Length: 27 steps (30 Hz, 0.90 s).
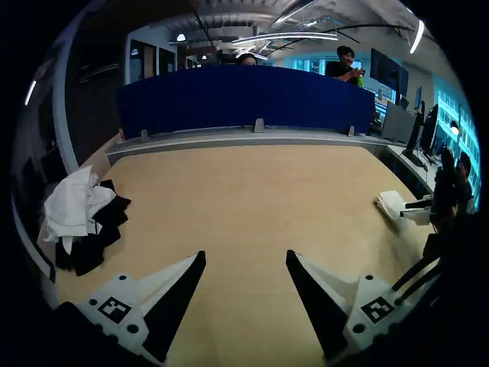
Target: Fold towel
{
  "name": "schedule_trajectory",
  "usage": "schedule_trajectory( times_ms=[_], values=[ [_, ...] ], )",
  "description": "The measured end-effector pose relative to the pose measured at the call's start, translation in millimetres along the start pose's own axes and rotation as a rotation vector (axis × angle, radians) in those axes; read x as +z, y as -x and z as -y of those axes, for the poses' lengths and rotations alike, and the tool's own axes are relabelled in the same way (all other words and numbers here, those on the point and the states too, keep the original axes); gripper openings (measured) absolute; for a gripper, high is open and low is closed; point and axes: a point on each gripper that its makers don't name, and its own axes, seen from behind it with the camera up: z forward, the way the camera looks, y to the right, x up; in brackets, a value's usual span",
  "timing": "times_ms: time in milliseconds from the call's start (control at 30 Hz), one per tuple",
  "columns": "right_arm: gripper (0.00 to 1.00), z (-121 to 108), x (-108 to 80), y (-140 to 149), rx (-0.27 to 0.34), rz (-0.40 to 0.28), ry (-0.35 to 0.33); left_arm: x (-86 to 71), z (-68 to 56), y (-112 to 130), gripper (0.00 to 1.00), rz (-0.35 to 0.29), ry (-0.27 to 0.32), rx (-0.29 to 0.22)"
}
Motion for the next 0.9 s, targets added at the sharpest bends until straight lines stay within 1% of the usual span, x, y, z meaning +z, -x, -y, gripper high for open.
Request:
schedule_trajectory(
  times_ms=[133,267,400,600,700,900],
  values=[
    [1.00,-14,-2.4,-4,0.022,-0.023,0.036,0.4,-0.3,-1,0.98,0.000,0.001,0.001],
    [1.00,-29,-2.7,-6,0.038,-0.033,0.078,0.3,-0.5,-2,0.98,-0.001,0.002,0.002],
    [1.00,-43,-2.3,-5,0.037,-0.030,0.119,1.0,-0.4,-3,0.98,-0.001,0.001,0.002],
    [1.00,-50,-1.3,1,0.039,-0.019,0.132,1.3,0.0,-4,0.98,-0.001,0.001,0.003],
    [1.00,-54,2.8,15,0.046,0.008,0.145,1.0,-0.2,-3,0.98,0.000,0.000,0.004],
    [1.00,-54,12.2,45,0.072,0.064,0.143,1.3,-0.2,0,0.98,0.005,-0.001,0.006]
  ],
)
